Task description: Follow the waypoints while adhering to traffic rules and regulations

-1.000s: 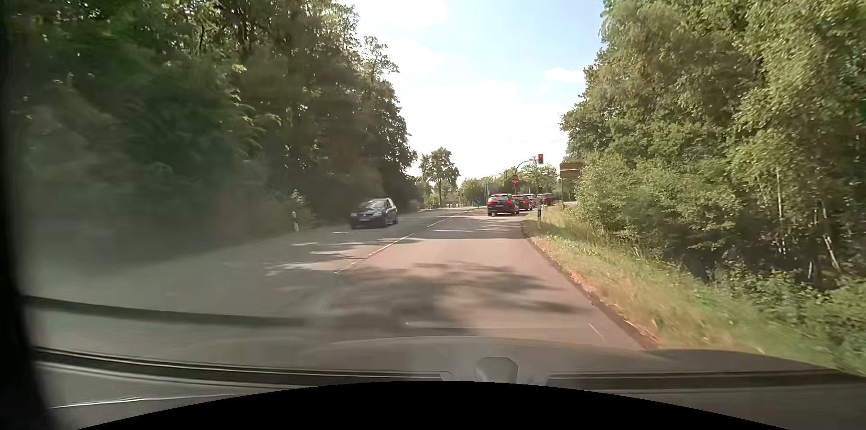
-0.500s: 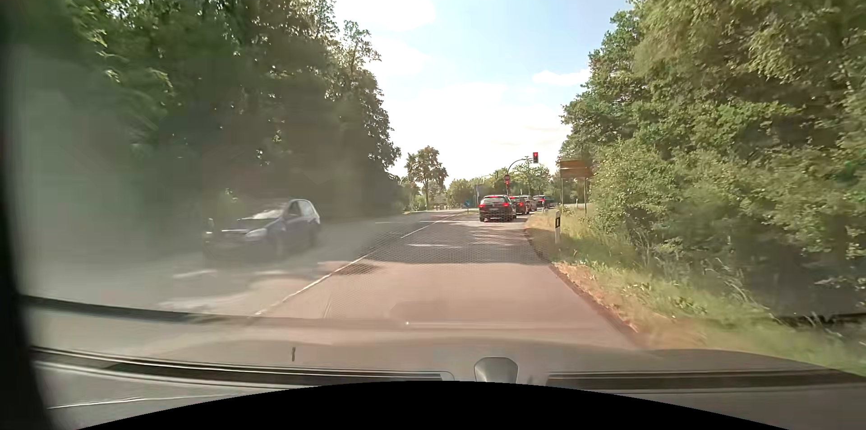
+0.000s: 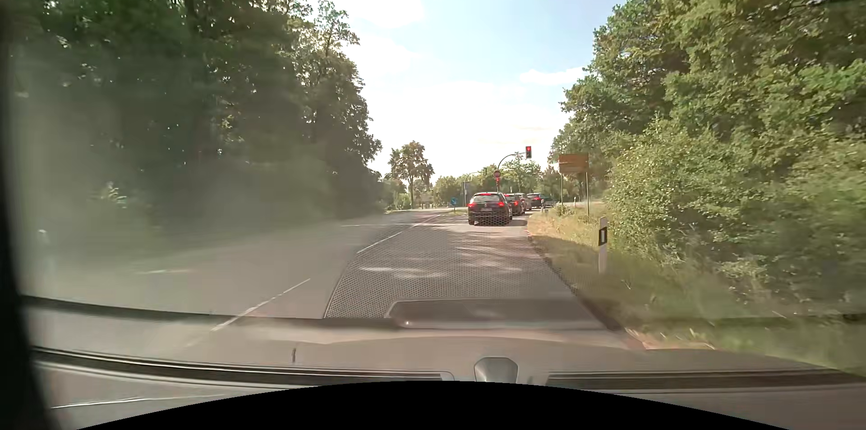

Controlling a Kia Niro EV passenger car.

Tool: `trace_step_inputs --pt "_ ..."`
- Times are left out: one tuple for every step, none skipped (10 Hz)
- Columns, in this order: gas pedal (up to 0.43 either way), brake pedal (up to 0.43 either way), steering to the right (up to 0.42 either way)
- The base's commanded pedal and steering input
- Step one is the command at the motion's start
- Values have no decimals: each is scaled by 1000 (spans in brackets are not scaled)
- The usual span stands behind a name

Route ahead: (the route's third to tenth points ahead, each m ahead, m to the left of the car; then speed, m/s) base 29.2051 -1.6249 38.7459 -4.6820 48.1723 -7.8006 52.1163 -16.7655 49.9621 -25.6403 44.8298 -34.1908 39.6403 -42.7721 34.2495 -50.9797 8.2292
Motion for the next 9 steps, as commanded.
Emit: trace_step_inputs --pt "0 293 36" --pt "0 299 37" --pt "0 299 37" --pt "0 299 39" --pt "0 311 39" --pt "0 311 39" --pt "0 311 39" --pt "0 311 39" --pt "0 311 38"
